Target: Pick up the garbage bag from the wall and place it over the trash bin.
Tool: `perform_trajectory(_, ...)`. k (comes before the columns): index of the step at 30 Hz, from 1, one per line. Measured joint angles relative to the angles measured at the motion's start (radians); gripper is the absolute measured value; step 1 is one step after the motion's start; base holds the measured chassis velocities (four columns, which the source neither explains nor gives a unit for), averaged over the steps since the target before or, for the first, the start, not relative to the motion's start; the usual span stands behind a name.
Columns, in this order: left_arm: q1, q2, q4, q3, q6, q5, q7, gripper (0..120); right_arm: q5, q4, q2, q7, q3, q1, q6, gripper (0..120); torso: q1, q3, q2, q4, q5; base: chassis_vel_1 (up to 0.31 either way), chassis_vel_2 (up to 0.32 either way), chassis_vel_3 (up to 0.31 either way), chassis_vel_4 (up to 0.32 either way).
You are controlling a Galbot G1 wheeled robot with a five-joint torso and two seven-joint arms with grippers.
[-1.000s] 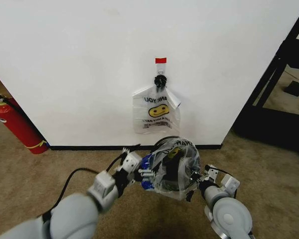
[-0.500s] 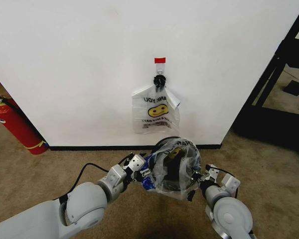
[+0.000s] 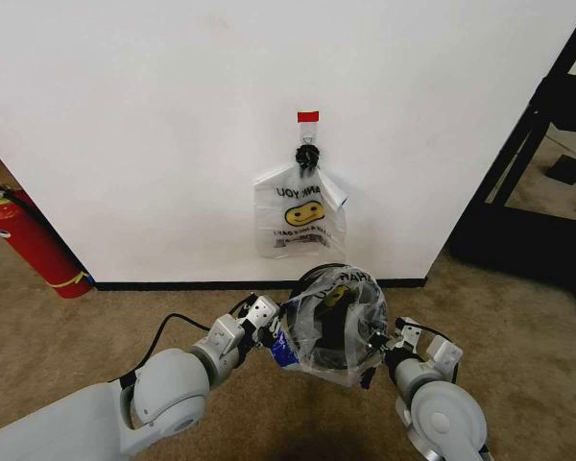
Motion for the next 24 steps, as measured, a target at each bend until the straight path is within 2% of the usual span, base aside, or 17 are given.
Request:
perform_trajectory(6, 0.0, -0.026, 0.017, -0.037, -0.001, -0.04, -0.019, 0, -0.011, 0.001, -0.002, -0.007, -0.003, -0.006, -0.001, 0, 0.0, 0.0, 0.0, -0.0001, 0.0, 0.0, 0.0, 0.0, 0.0)
perform_trajectory(13, -0.032, -0.047, 0.025, -0.102, 0.032, -0.176, -0.054, 0, -0.039, -0.001, -0.004, -0.028, -0.019, -0.013, -0.001, 0, 0.0, 0.0, 0.0, -0.0001, 0.0, 0.0, 0.0, 0.0, 0.0)
perform_trajectory(24, -0.05, -0.066, 0.031, -0.134, 0.084, -0.292, -0.095, 0, -0.086, -0.002, -0.008, -0.069, -0.05, -0.019, -0.004, 0, 0.0, 0.0, 0.0, 0.0, 0.0, 0.0, 0.0, 0.0, 0.0)
